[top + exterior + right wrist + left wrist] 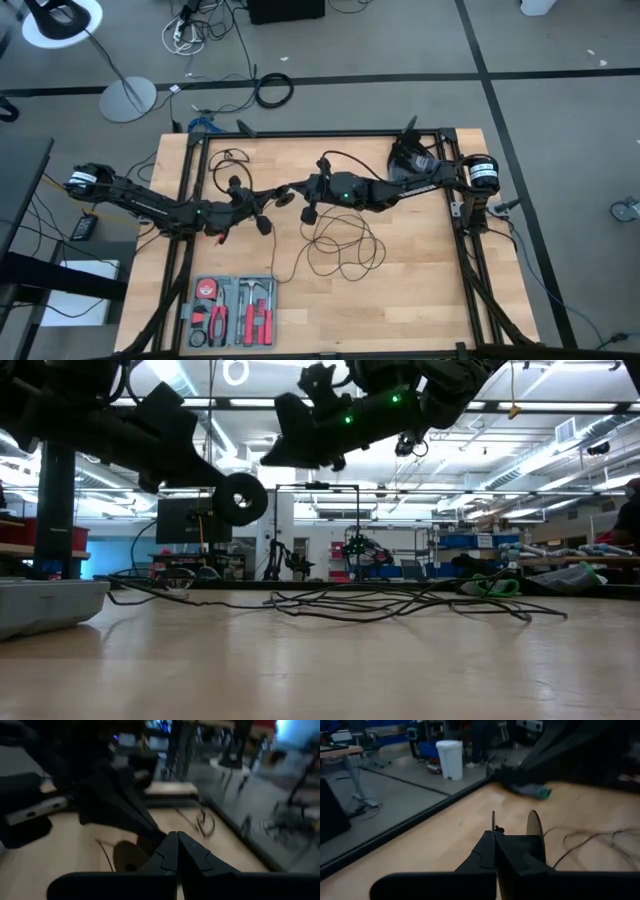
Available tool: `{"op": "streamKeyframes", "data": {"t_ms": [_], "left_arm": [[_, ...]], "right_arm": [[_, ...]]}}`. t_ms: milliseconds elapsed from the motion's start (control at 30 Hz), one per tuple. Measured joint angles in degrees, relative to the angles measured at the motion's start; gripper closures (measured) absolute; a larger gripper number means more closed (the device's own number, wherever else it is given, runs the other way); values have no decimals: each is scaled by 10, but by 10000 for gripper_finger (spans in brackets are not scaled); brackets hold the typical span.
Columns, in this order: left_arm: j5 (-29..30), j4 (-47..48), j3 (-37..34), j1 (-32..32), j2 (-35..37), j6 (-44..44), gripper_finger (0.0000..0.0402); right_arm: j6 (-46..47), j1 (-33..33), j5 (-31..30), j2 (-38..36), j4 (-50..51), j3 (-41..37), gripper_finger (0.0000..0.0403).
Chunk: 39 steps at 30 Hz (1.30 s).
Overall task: Coil cords
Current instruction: Coil the black wire onto the black spool
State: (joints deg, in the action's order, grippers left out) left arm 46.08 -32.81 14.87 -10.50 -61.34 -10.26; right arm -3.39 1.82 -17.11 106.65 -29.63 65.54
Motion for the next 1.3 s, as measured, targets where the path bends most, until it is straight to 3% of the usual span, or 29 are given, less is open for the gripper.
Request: {"op": "streamKeyframes", "data": {"t_ms": [300, 500, 700, 1033, 1300], "left_arm": [[-2, 14, -1, 0, -63, -40, 402], [-1, -50, -1, 0, -113, -49, 402], [19, -112, -1, 0, -114, 4, 402], [18, -150, -1, 0, -114, 9, 402], [2, -202, -1, 0, -114, 7, 402]], "right_arm": [[98, -2, 0, 0, 138, 0, 401], [143, -1, 3, 0, 190, 0, 387], [141, -7, 3, 0, 195, -1, 334], [102, -12, -9, 0, 147, -1, 219], [62, -12, -9, 1, 94, -1, 186]]}}
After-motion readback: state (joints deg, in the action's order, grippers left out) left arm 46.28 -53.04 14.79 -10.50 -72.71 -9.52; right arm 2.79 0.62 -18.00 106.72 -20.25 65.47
